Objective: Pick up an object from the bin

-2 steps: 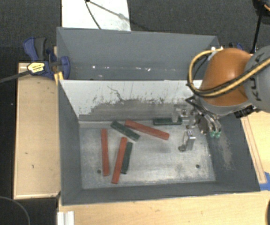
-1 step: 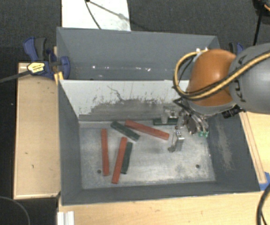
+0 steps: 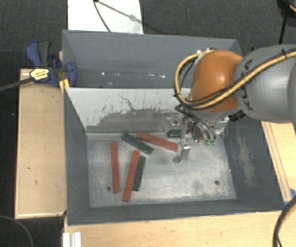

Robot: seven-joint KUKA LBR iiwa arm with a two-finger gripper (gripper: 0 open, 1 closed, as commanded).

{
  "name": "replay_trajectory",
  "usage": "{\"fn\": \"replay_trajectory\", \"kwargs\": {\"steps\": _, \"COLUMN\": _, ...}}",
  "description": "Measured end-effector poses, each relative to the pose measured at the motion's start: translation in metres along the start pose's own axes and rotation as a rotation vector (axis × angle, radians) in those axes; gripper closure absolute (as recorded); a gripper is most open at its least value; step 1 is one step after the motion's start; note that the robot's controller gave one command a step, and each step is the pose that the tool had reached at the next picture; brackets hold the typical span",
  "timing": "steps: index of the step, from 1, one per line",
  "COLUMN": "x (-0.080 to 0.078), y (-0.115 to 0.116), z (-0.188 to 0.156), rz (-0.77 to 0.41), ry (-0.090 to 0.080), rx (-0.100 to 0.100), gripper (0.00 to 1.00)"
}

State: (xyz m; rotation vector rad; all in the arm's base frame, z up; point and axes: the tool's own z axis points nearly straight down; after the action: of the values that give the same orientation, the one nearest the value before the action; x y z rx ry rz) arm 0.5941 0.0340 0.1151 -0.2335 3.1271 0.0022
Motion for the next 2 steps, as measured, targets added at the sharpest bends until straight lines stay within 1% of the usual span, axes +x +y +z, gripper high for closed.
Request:
{"fn": "replay_trajectory", "kwargs": {"steps": 1, "x": 0.001, "y": 0.012, "z": 0.040, "rz": 0.317, "ry": 0.003, "rx": 0.001, "gripper": 0.00}}
{"fn": "replay_trajectory", "kwargs": {"steps": 2, "x": 0.011, "y": 0.014, "z": 0.044, "rz": 0.158, "ry": 0.006, "rx": 0.001, "gripper": 1.00}}
